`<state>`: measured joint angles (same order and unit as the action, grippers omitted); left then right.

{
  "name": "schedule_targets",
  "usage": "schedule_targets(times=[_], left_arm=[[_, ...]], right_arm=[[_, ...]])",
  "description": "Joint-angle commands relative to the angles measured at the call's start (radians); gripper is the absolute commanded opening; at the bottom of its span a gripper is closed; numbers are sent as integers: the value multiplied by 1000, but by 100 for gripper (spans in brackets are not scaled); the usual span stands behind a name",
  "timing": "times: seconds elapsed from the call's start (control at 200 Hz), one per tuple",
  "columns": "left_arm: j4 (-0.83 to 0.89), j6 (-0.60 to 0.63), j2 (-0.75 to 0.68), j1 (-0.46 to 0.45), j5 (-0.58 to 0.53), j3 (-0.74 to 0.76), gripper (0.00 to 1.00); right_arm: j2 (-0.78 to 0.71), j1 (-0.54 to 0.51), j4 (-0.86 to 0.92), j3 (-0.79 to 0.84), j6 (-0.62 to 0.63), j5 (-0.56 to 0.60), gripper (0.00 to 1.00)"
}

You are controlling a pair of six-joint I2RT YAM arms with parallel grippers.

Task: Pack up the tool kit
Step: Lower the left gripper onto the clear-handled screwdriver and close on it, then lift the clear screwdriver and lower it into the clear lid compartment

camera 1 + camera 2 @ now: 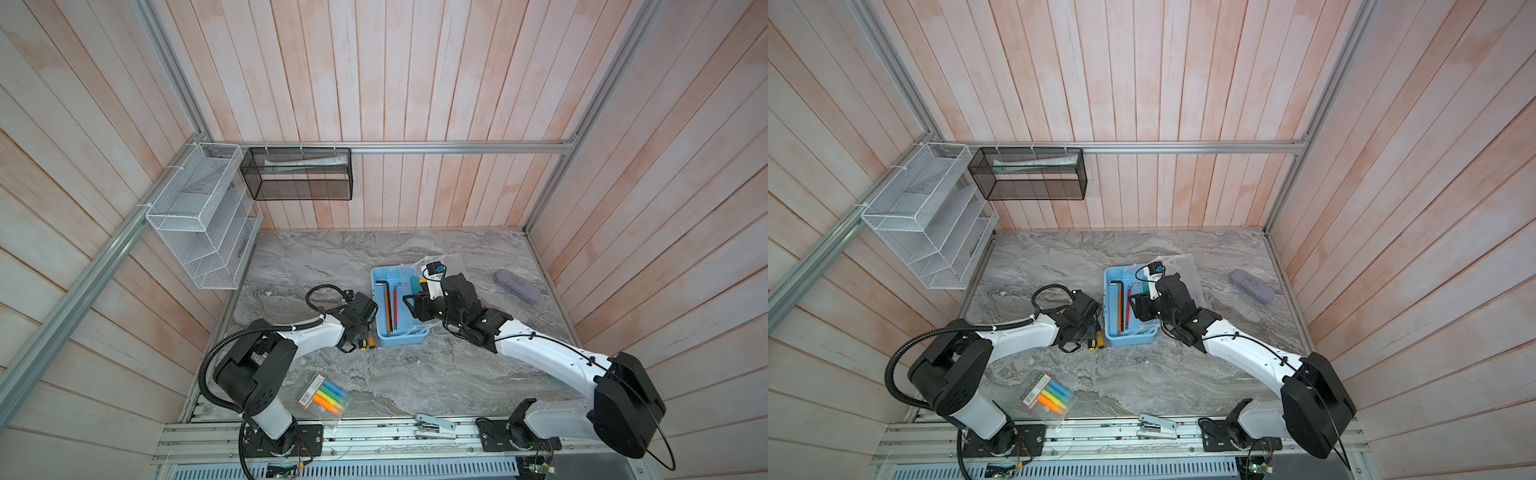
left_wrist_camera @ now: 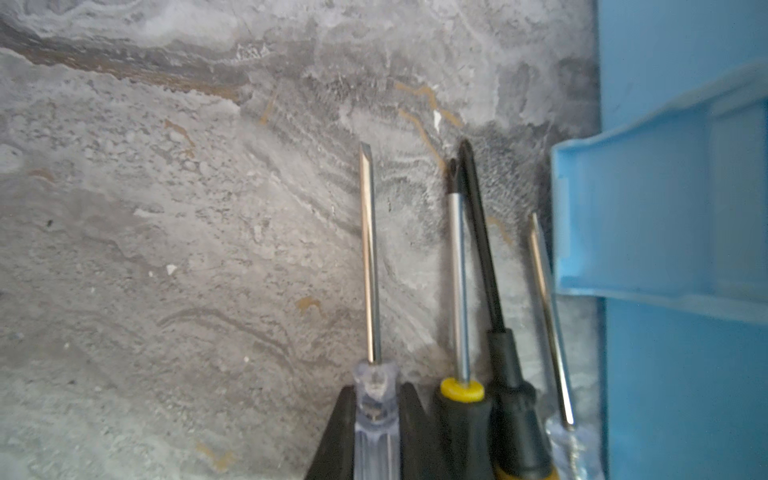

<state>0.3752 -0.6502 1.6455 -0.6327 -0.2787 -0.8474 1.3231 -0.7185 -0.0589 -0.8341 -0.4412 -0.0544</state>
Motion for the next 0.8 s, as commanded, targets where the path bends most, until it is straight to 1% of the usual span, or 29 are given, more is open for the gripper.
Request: schedule_targets(times=[0.0,0.08,0.22,0.305,0.385,0.42,0.535,0.63,0.715,0.795], left_arm=[[56,9,-27,23,-35,-2,0],[58,22,-59,39,-33,6,0],[55,38,-130,78,15,25,0],[55,42,-191,92,90,19,0],[73,37,-249,94,193,-29,0],[86,29,-272,91,219,-57,0],[76,-16,-332,57,277,-124,0],[2,-78,-353,15,300,-150,0],[-94,-131,-338,-33,303,-180,0],[-179,-158,-290,-88,288,-226,0]], right_arm=[[1,21,-28,10,-5,-37,58],[2,32,-37,13,-12,-48,58],[-2,48,-45,15,-28,-75,58],[-5,62,-42,10,-35,-85,58],[-14,84,-14,-10,-39,-100,58],[-25,98,-12,-11,-42,-116,58],[-81,148,-26,3,-59,-134,58],[-135,198,-34,18,-76,-140,58],[-192,243,-43,42,-92,-136,57],[-236,281,-46,63,-102,-130,58]])
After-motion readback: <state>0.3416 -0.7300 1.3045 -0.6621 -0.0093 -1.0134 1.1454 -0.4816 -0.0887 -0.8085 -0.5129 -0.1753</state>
